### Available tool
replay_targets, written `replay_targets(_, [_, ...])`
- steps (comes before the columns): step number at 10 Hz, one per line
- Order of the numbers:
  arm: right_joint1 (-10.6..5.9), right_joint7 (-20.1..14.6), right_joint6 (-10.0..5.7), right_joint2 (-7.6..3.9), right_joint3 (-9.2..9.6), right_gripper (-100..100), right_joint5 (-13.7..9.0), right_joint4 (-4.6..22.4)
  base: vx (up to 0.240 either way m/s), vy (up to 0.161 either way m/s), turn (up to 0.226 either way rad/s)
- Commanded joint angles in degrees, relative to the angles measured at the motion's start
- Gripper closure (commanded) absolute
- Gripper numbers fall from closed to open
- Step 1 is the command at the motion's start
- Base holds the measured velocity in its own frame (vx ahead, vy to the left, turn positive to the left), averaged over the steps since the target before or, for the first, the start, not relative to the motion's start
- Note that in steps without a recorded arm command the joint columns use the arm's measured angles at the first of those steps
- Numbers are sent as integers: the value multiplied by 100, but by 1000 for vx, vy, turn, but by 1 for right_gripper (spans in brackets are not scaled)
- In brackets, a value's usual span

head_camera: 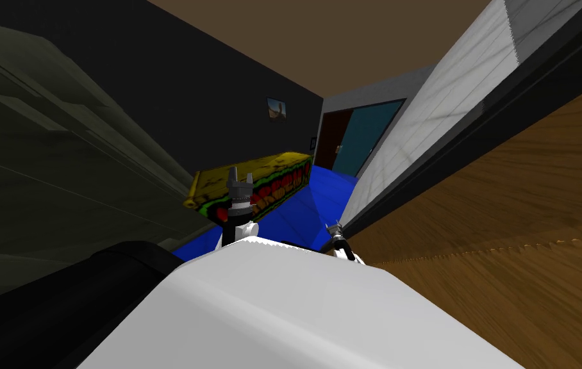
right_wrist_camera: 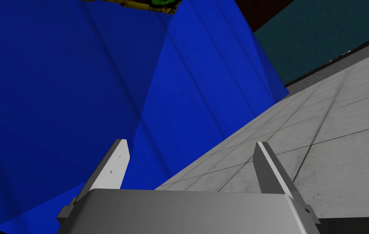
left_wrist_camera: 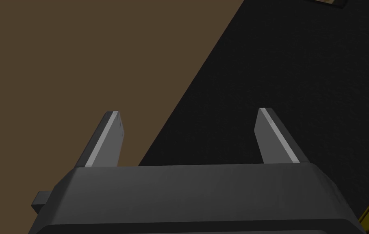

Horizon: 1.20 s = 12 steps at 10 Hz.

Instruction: Push the door open

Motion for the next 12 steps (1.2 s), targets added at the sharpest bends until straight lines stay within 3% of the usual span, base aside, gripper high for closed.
replay_targets(1, [164, -52, 189, -126, -140, -100, -51, 169, -5, -53, -3])
replay_targets(7, [164, -52, 189, -126, -140, -100, -51, 169, -4, -8, -3])
replay_targets(8, [-13, -52, 143, -126, -140, -100, -51, 268, 6, 2, -18])
replay_targets(9, [23, -52, 106, -126, -140, -100, -51, 195, 6, 5, -4])
replay_targets(10, [152, -52, 189, -126, -140, -100, -51, 169, 2, -11, 17])
replay_targets(11, [-26, -23, 192, 59, -107, -100, -2, 184, -5, -22, 23])
replay_targets(12, [-26, -23, 192, 59, -107, -100, -2, 184, -3, -9, 5])
